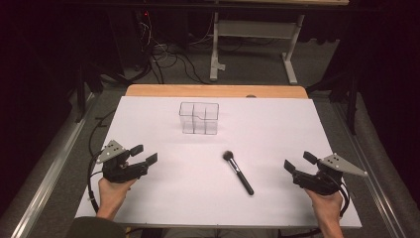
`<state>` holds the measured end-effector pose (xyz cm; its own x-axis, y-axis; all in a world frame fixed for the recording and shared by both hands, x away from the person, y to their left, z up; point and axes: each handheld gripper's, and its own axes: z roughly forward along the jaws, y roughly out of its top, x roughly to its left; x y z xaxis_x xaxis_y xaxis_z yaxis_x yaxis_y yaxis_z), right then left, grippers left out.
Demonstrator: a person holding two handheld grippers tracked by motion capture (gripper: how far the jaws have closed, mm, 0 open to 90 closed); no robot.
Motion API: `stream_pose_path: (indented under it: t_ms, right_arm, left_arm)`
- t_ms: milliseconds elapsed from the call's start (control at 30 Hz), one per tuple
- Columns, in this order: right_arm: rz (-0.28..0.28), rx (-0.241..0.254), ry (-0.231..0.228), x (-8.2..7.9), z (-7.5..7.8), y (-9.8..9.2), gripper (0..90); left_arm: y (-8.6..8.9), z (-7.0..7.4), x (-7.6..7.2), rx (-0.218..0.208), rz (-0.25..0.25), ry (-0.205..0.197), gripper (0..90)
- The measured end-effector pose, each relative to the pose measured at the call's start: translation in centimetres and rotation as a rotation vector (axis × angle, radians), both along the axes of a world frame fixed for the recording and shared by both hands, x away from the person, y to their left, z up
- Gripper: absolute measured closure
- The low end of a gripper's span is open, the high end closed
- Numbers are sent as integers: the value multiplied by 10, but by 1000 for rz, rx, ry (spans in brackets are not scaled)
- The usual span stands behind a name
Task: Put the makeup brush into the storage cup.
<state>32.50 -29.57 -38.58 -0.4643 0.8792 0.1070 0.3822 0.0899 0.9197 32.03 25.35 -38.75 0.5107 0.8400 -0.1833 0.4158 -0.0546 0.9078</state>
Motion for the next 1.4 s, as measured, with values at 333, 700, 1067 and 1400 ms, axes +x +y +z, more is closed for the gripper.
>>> stream_pose_path:
  t_ms: [333,700,1067,1400]
  right_arm:
    - [14,2,-4,0,2,4,197]
    - [40,2,-10,2,7,16,198]
    - [64,12,-19,4,11,25,198]
    - [94,23,-16,4,15,34,200]
  left_arm:
    - [-2,0,1,11,-5,2,324]
    - [-5,-1,2,19,-15,3,323]
    - [-6,-1,3,22,-20,8,323]
    - [-7,-1,4,19,-27,7,322]
